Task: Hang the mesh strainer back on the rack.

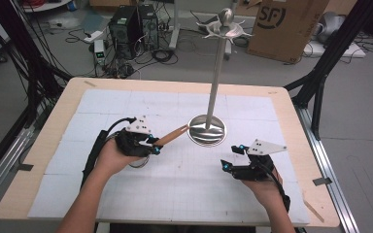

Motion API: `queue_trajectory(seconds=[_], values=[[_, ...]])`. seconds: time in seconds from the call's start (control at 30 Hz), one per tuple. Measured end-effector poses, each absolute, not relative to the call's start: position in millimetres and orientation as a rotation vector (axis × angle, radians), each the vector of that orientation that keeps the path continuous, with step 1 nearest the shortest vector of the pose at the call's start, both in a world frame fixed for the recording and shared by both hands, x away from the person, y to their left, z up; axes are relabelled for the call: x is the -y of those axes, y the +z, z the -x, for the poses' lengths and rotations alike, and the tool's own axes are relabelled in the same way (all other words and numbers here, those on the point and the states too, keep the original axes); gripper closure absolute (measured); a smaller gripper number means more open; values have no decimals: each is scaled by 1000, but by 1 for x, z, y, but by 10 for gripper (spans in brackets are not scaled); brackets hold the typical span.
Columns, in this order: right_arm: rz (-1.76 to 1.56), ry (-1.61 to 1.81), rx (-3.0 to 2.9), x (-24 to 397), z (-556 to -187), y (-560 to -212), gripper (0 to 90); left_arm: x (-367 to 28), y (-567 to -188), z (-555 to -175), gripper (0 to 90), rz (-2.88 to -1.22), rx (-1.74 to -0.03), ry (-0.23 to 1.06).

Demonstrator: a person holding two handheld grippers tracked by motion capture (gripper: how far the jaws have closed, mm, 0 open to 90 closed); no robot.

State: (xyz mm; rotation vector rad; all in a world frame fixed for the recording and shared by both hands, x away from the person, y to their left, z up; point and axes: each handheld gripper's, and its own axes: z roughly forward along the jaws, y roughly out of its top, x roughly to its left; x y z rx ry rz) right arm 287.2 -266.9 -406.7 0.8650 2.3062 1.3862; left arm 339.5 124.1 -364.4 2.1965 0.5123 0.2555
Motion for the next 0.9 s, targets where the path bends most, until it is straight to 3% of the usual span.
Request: queue_trajectory(seconds=[0.2, 0.9], values=[[-862, 1389, -2297, 267, -288, -407, 316, -130, -341, -339, 689, -2096, -482, 263], [-857, 1402, -2292, 269, -287, -404, 316, -124, -271, -349, 689, -2007, -350, 239]])
